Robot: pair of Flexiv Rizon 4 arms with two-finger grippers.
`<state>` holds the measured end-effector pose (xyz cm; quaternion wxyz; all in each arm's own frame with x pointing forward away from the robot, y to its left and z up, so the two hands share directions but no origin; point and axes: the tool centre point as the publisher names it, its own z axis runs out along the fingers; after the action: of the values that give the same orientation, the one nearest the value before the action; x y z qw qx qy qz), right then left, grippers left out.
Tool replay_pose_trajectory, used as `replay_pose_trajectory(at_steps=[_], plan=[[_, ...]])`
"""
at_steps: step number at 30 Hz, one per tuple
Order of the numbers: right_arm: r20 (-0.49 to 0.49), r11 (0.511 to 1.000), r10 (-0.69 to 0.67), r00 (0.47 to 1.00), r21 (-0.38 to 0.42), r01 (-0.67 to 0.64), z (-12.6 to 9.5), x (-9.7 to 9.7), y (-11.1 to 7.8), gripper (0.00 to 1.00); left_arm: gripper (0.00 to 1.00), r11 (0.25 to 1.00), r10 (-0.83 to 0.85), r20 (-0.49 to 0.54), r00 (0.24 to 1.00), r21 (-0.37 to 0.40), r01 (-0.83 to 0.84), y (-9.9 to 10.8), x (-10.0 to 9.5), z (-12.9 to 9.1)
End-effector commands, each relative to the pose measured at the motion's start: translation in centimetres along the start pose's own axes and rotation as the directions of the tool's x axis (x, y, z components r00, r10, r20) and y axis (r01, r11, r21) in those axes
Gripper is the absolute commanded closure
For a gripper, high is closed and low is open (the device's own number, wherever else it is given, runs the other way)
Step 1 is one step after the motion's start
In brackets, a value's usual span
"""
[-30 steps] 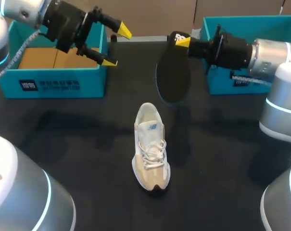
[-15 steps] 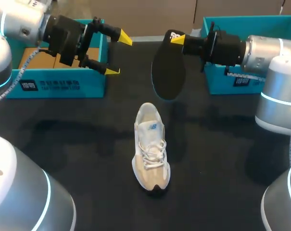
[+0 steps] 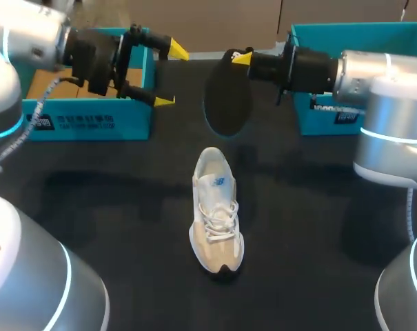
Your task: Take the shoe out of the shoebox, open the shoe tongue, remove and reinsert the insole, then place the shoe into the shoebox
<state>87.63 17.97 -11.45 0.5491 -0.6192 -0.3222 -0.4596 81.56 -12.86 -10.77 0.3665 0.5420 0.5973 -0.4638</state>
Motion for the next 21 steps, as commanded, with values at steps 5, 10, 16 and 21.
replay_pose_trajectory(at_steps=[5, 10, 16, 21], plan=[[0.044, 0.999, 0.032, 0.999, -0.011, -0.032, 1.3, 0.8, -0.9, 1.00, 0.00, 0.995, 0.095, 0.154, 0.983, -0.031, -0.091, 1.3, 2.3, 1.9], [0.059, 0.998, 0.061, 0.996, -0.005, -0.061, 1.9, 0.6, -1.4, 1.00, 0.00, 0.991, 0.132, 0.245, 0.961, -0.069, -0.118, 1.8, 2.5, 2.7], [0.058, 0.997, 0.083, 0.995, 0.001, -0.083, 3.0, -0.1, -1.4, 1.00, 0.00, 0.985, 0.167, 0.307, 0.937, -0.095, -0.145, 1.8, 1.8, 3.0], [0.060, 0.995, 0.096, 0.994, 0.001, -0.096, 3.6, -0.6, -1.1, 1.00, 0.00, 0.986, 0.163, 0.334, 0.928, -0.092, -0.140, 1.7, 1.5, 3.2]])
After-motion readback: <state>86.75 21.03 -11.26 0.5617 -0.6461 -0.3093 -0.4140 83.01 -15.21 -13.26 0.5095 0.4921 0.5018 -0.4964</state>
